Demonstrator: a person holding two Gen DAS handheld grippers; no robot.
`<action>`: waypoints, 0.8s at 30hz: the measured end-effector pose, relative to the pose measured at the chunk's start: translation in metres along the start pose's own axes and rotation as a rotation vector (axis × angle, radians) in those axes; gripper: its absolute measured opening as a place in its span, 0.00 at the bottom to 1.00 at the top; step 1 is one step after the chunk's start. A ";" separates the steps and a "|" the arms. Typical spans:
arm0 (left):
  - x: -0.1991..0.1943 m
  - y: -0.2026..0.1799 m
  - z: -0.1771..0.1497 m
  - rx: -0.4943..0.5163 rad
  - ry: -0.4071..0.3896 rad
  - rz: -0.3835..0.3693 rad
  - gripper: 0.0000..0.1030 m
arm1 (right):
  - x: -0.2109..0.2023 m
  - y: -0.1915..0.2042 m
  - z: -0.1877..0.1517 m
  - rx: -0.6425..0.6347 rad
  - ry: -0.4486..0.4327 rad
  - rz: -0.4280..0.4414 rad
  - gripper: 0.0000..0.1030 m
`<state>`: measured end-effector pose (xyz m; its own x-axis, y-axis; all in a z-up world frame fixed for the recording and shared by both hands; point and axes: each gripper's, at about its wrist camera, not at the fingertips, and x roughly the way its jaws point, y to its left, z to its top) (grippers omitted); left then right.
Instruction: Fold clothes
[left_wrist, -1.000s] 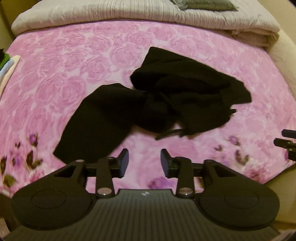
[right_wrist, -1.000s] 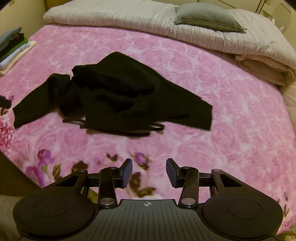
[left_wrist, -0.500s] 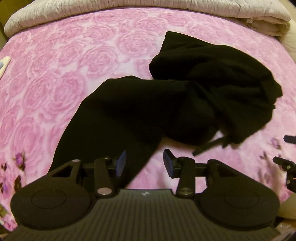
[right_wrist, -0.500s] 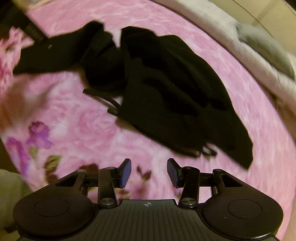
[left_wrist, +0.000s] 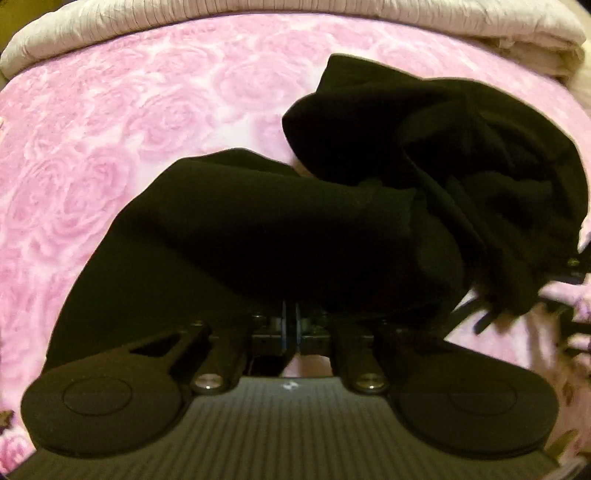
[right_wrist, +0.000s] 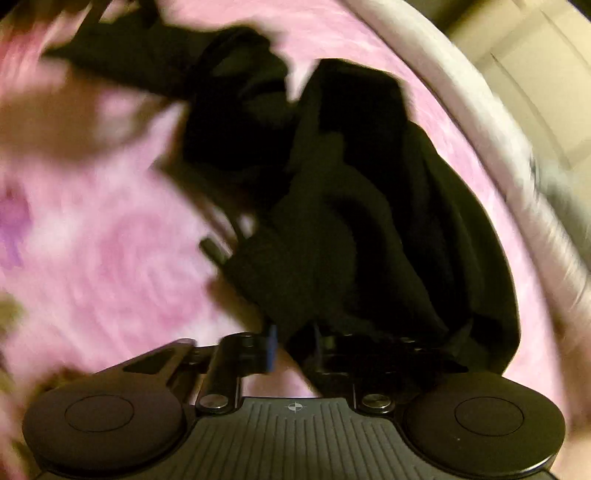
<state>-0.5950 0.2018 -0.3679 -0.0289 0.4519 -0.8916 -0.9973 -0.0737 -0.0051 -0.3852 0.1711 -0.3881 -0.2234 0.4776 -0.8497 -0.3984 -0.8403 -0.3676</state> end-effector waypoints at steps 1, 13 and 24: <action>-0.004 0.003 0.002 -0.005 -0.008 0.002 0.04 | -0.009 -0.013 0.000 0.076 -0.012 0.025 0.06; -0.117 0.101 0.028 -0.069 -0.143 0.214 0.02 | -0.203 -0.240 -0.073 1.280 -0.462 0.200 0.01; -0.164 0.127 0.024 -0.204 -0.166 0.242 0.03 | -0.287 -0.274 -0.130 1.482 -0.548 0.070 0.01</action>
<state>-0.7183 0.1401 -0.2117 -0.2898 0.5368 -0.7924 -0.9265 -0.3650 0.0916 -0.0961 0.2313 -0.0930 -0.4283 0.7568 -0.4937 -0.7806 -0.0347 0.6240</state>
